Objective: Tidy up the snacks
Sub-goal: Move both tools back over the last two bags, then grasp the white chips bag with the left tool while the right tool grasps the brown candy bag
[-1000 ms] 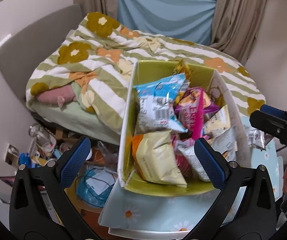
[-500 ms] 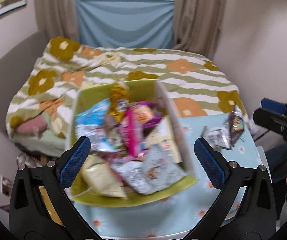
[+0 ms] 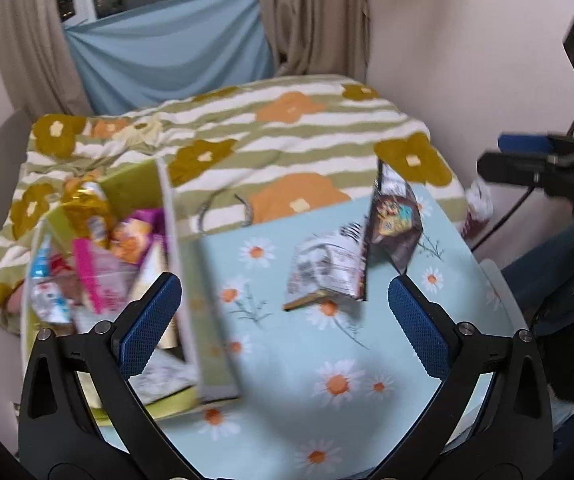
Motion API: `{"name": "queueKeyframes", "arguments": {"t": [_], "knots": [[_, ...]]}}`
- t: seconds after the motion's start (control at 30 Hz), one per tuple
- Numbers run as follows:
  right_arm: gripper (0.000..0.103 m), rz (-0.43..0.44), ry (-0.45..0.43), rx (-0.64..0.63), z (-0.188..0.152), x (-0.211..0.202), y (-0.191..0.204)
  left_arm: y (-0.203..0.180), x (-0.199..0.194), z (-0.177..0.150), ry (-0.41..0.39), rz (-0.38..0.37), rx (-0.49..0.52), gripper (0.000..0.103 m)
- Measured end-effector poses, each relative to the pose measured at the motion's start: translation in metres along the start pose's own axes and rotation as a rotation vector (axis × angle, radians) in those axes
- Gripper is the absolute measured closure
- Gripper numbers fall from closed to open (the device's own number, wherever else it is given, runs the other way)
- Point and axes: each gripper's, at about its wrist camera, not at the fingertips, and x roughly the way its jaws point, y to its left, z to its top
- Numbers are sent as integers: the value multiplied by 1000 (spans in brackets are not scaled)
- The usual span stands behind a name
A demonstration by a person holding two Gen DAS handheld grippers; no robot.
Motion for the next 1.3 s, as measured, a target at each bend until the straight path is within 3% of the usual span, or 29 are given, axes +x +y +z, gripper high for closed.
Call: {"name": "queueKeyframes", "arguments": {"t": [0.3,0.63,0.93,1.03,1.3], "knots": [[0,80,100,-113,-20,56,-64,-39,83,-32,93,46,121,0],[0,136,153,-303,-52,120,-77,-51,147,-44,42,142,236,0],[0,178,168,-362,-52,154,-85,-51,184,-32,57,92,256,0],[0,167,175,-359,-53,162,-85,-53,191,-30,78,77,253,19],[3,185,172,-311,-52,170,-89,-56,187,-31,98,50,218,42]]}}
